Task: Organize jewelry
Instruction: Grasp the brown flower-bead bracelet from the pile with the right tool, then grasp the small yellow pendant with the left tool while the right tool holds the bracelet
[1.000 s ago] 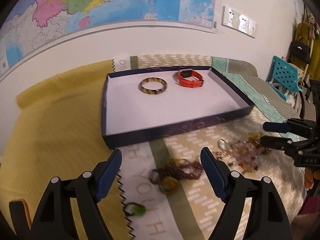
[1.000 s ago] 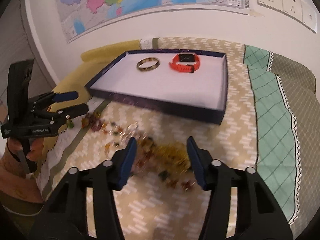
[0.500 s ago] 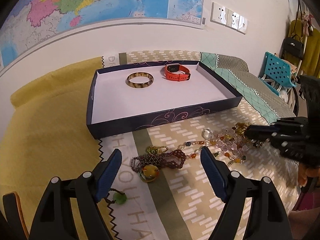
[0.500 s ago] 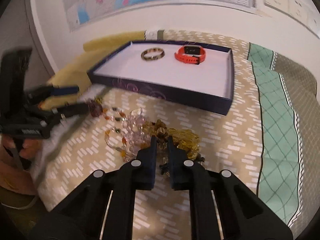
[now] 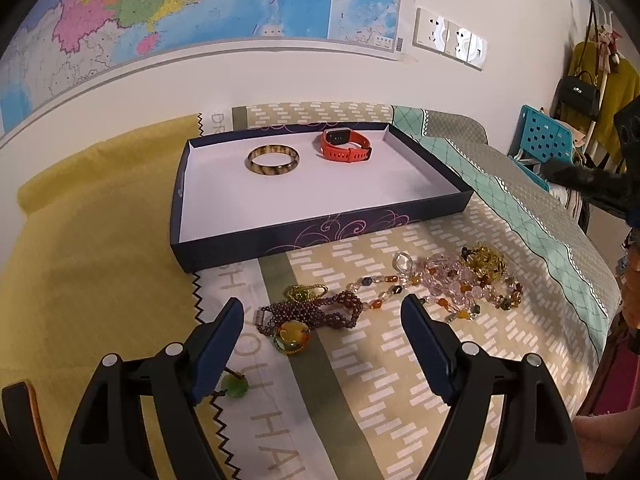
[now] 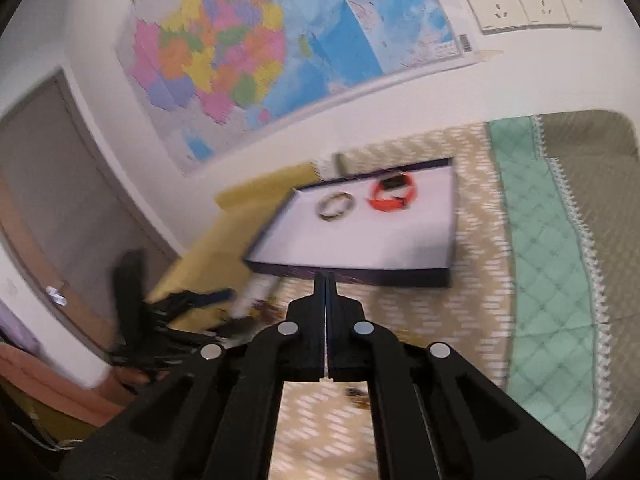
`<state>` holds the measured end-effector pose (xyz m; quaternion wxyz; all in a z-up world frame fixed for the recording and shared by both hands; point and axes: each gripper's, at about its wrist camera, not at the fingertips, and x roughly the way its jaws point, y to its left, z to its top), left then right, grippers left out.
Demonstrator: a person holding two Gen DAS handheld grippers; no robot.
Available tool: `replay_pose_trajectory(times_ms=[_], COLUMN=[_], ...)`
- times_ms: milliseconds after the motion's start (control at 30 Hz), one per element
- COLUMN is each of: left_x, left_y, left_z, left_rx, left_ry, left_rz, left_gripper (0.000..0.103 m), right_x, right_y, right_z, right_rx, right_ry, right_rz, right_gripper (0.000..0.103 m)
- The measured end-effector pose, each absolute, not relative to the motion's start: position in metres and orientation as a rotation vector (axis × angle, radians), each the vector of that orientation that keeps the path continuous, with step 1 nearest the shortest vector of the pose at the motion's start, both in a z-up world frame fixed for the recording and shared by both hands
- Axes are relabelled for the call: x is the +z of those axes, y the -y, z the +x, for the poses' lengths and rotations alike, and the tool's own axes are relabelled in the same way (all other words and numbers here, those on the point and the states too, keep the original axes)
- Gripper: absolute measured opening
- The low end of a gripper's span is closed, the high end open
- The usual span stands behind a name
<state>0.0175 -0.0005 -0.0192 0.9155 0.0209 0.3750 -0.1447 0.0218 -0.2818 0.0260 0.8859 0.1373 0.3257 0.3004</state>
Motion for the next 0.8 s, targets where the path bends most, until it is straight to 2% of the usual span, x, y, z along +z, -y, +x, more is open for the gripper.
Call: replay_pose_trajectory(times_ms=[33,100,167,267,367,400,433,500,567,700,800], left_x=[-0.019,-0.019,-0.019,-0.02,-0.021,-0.022,-0.022,-0.022,-0.022,-0.02,-0.018], left_y=[0.001,0.003,0.005,0.006,0.007,0.008,0.008,0.009,0.01,0.014,0.021], left_z=[0.017,0.017,0.017,0.018,0.019,0.019,0.019,0.02,0.019,0.019,0.018], left_rx=[-0.301,-0.309,-0.312,-0.316,-0.322,-0.324,-0.326,-0.329,-0.332,-0.353,-0.398], left_ry=[-0.772,-0.772,-0.773,-0.78,-0.788,-0.79,-0.791,-0.791,-0.792,-0.789,-0.782], left_rz=[0.044,0.05,0.053,0.051,0.046,0.044,0.043,0.046,0.047,0.043,0.047], left_gripper=[0.078,0.078,0.078,0.078,0.078,0.078,0.078,0.078,0.078,0.078,0.078], right_x=[0.02,0.003,-0.014,-0.034,-0.039,-0.038,-0.039,-0.037,-0.03,0.0,0.021], right_y=[0.275,0.257,0.241,0.221,0.212,0.211,0.211,0.215,0.232,0.27,0.281], right_z=[0.022,0.022,0.022,0.02,0.017,0.016,0.016,0.015,0.016,0.011,0.007], right_rx=[0.604,0.612,0.627,0.6,0.565,0.566,0.576,0.596,0.663,0.728,0.773], right_ry=[-0.703,-0.768,-0.826,-0.876,-0.847,-0.845,-0.85,-0.851,-0.844,-0.739,-0.677], right_rz=[0.239,0.163,0.108,-0.004,-0.084,-0.087,-0.087,-0.054,0.097,0.335,0.413], right_gripper=[0.017,0.026,0.027,0.034,0.036,0.031,0.012,0.011,0.011,0.011,0.011])
